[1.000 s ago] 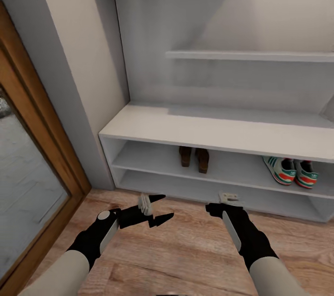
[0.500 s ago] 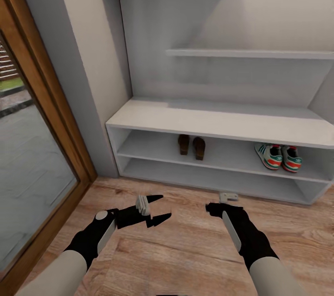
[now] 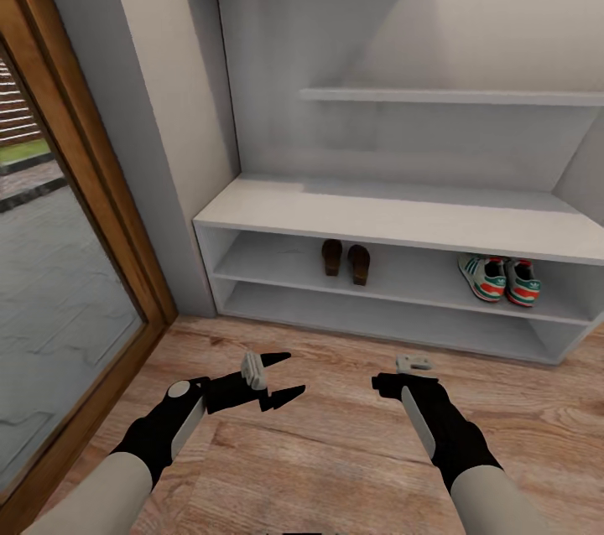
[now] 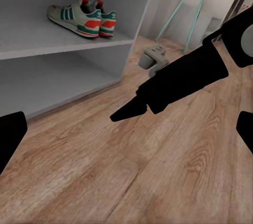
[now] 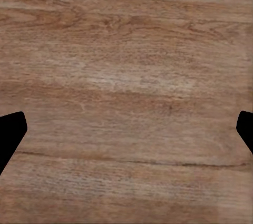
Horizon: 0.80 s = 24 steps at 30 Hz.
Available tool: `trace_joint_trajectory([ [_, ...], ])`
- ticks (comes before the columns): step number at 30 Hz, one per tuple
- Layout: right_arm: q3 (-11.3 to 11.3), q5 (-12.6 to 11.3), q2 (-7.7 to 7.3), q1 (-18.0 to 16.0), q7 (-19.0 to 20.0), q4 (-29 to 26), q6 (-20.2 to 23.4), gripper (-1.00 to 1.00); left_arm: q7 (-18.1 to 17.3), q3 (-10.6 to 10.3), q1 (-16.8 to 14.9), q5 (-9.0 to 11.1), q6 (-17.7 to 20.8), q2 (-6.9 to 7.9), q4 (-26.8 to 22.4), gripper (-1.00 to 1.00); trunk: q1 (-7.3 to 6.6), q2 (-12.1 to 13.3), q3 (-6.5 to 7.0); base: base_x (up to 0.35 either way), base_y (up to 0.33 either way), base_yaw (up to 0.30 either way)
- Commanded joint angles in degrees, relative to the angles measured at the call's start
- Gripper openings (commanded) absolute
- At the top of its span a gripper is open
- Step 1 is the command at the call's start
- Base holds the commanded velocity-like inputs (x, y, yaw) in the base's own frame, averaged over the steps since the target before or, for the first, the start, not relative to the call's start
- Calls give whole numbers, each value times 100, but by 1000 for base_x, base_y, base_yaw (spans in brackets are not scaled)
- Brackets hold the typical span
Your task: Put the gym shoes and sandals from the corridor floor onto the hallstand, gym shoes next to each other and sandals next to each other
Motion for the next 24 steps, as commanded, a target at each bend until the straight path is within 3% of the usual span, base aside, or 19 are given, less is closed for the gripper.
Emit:
trace_joint_trajectory([
  [1,7,-60,0,-2,-47,-4,20,100,6,-36,-5,44,-34,11,4,100,-1,-2,-5,0,0,0],
  [4,7,-60,0,-2,-47,4,20,100,1,-35,-5,46,-30,14,4,100,-1,-2,-5,0,0,0],
  [10,0,-60,0,-2,-46,27,20,100,-11,-21,-5,54,-29,15,4,100,-17,6,128,0,0,0],
  [17,3,-56,0,-2,-47,543,9,100,-21,-19,-5,55,-28,15,4,100,-35,15,283,0,0,0],
  [24,7,-60,0,-2,-51,773,-314,100,-22,-19,-5,55,-28,40,4,100,-53,25,438,0,0,0],
])
